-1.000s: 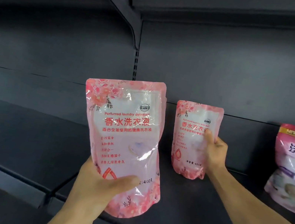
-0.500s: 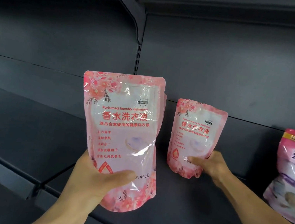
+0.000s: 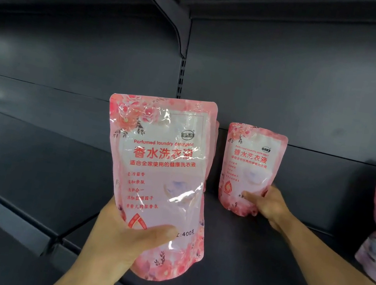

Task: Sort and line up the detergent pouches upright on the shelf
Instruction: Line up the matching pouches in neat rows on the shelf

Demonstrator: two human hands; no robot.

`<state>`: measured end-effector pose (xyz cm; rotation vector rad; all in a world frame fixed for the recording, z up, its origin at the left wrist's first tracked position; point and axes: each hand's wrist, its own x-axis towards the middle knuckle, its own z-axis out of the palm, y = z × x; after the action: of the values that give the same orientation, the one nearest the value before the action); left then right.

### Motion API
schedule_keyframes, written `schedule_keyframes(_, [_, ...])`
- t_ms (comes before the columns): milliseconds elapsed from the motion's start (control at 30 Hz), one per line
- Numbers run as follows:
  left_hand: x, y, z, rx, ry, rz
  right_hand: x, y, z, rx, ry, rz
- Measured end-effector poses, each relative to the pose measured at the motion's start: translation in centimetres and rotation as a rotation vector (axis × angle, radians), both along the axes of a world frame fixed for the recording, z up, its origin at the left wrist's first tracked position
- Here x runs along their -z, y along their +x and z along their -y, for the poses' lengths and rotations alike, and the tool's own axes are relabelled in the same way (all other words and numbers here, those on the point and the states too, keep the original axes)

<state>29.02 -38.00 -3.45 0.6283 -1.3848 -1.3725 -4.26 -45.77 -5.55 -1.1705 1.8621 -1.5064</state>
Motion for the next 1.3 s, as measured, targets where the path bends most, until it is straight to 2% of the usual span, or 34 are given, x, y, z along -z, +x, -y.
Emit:
schedule_keyframes(133, [-0.1, -0.8, -0.5, 0.029, -0.015, 0.026, -0.9, 0.5, -2.4, 0.193, 0.069, -0.119])
schedule_keyframes(200, [0.2, -1.5, -0.3, 0.055, -0.031, 0.035, -2.2, 1.4, -4.7, 0.267, -0.024, -0.125])
schedule_keyframes(300, [0.4, -3.6, -0.2, 0.11, -0.041, 0.082, -5.1, 3.4, -8.6, 0.038, -0.228, 0.017])
schedule_keyframes(400, [0.3, -6.3, 0.0, 0.171, -0.062, 0.168, -7.2, 5.2, -11.5, -0.284, -0.274, 0.114])
schedule_keyframes(467, [0.6, -8.0, 0.7, 0.186, -0.044, 0.23, -8.3, 6.1, -12.7, -0.373, -0.275, 0.092])
schedule_keyframes(567, [0.9, -10.1, 2.4, 0.222, -0.021, 0.28, -8.9, 6.5, -12.4, -0.236, -0.271, 0.005])
schedule_keyframes(667, [0.8, -11.6, 4.0, 0.284, -0.056, 0.323, -9.1, 5.8, -11.2, -0.046, -0.275, 0.036])
schedule_keyframes(900, [1.1, -13.8, 7.8, 0.272, -0.006, 0.347, -9.1, 6.3, -7.6, 0.2, -0.312, 0.093])
schedule_keyframes(1133, [2.2, -15.4, 9.4, 0.095, 0.019, 0.316, -8.0, 6.1, -4.6, 0.262, -0.33, 0.092])
schedule_keyframes(1300, [3.6, -16.0, 9.5, -0.018, -0.044, 0.325, -6.6, 5.6, -4.4, 0.243, -0.348, 0.102])
